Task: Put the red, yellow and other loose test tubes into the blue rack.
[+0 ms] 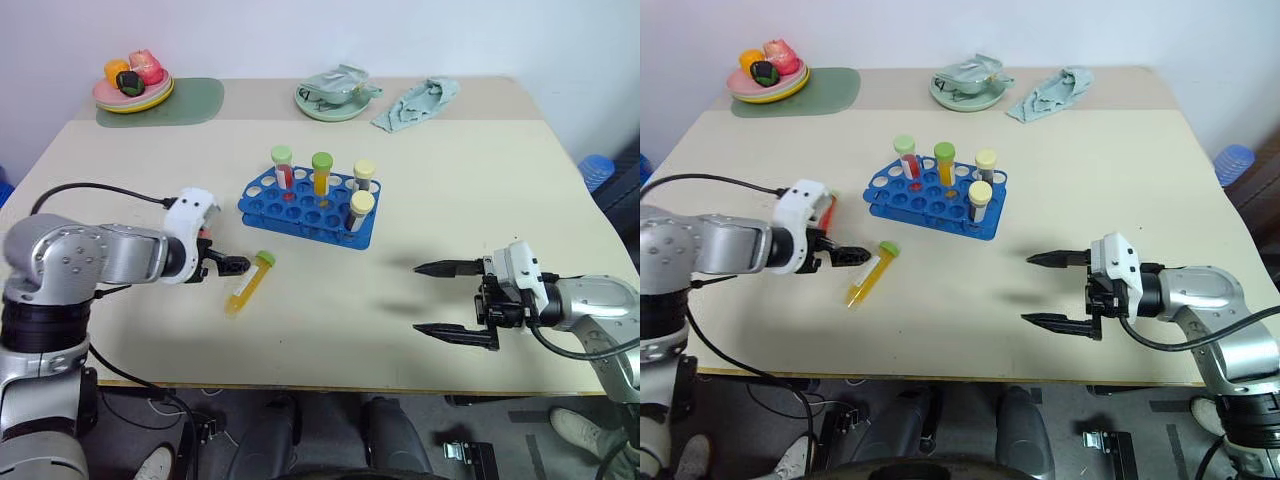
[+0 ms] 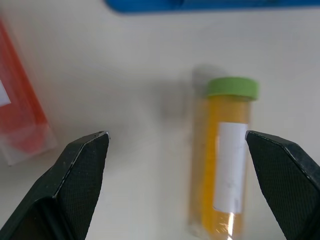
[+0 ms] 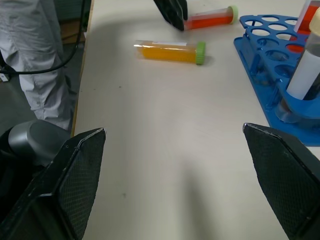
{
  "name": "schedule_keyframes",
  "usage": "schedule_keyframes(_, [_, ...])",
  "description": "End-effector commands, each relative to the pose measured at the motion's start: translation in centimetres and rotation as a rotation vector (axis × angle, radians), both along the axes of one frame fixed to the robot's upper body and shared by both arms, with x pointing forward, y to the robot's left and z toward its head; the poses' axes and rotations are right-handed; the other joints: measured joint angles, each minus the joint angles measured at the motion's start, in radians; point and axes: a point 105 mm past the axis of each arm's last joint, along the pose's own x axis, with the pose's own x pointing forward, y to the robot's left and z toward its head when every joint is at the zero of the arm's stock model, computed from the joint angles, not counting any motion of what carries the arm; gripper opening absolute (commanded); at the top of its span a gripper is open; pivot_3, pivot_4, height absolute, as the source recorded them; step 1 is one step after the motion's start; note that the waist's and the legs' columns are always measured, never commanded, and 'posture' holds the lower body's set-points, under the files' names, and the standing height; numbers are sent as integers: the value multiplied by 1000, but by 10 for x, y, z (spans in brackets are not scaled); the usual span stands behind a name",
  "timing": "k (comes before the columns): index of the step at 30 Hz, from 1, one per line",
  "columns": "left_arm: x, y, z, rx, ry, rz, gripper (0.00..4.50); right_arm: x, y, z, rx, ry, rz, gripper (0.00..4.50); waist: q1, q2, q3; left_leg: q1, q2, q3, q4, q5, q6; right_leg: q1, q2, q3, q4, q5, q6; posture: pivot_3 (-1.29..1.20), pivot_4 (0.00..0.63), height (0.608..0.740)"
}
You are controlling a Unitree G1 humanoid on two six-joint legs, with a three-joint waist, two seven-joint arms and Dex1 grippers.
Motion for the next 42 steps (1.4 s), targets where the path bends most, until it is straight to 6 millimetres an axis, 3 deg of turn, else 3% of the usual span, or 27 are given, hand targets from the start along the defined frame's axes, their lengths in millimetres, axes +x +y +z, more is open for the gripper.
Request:
schedule_keyframes(1, [1, -2, 5, 0, 24, 3, 4500, -3, 1, 4, 8, -33, 16, 4482, 0, 0, 0, 0, 0, 0, 0, 0, 0, 0, 0, 0, 0, 0, 0, 0, 150, 740])
schedule_keyframes(13, [3, -15, 6, 32, 85, 5, 4500, -5, 10, 2, 22, -45, 22, 4482, -1, -1, 0, 0, 0, 0, 2, 1, -3, 0, 0, 0, 1, 0, 0, 0, 150, 740])
schedule_keyframes(23, [4, -14, 7, 71, 92, 28, 4500, -8, 14, 2, 37, -46, 11, 4482, -1, -1, 0, -1, 0, 0, 3, 2, -3, 0, 0, 0, 2, 0, 0, 0, 150, 740])
schedule_keyframes(27, [6, -11, 7, 84, 94, 48, 3219, -8, 14, 2, 40, -46, 8, 4500, -1, -1, 0, -1, 0, 0, 4, 2, -3, 0, 0, 0, 2, 0, 0, 0, 150, 740])
schedule_keyframes(29, [6, -11, 7, 92, 93, 51, 3219, -8, 14, 1, 42, -44, 8, 4500, -1, -1, 0, -1, 0, 0, 4, 2, -3, 0, 0, 0, 2, 0, 0, 0, 150, 740])
schedule_keyframes(32, [7, -12, 7, 95, 87, 54, 2490, -9, 14, -1, 45, -40, 7, 4500, -1, -1, 0, -1, 0, 0, 5, 1, -3, 0, 0, 0, 2, 0, 0, 0, 150, 740])
schedule_keyframes(33, [8, -11, 7, 96, 85, 62, 2061, -9, 14, -1, 45, -38, 7, 4500, -1, -1, 0, -1, 0, 0, 5, 1, -3, 0, 0, 0, 2, 0, 0, 0, 150, 740])
schedule_keyframes(36, [8, -10, 6, 99, 86, 76, 2061, -11, 14, -3, 46, -33, 9, 4500, -1, -1, 0, -1, 0, 0, 5, 1, -3, 0, 0, 1, 2, 0, 0, 0, 150, 740])
schedule_keyframes(39, [9, -8, 5, 102, 80, 93, 1423, -10, 14, -3, 44, -33, 12, 4500, -2, -1, -1, -1, 0, 0, 6, 1, -3, 0, 0, 1, 2, 0, 0, 0, 150, 740])
schedule_keyframes(42, [8, -8, 6, 98, 77, 98, 1423, -9, 15, -2, 45, -35, 15, 4500, 0, 1, -2, -1, 0, 0, 6, 1, -3, 1, 0, 1, 2, 0, 0, 0, 150, 740])
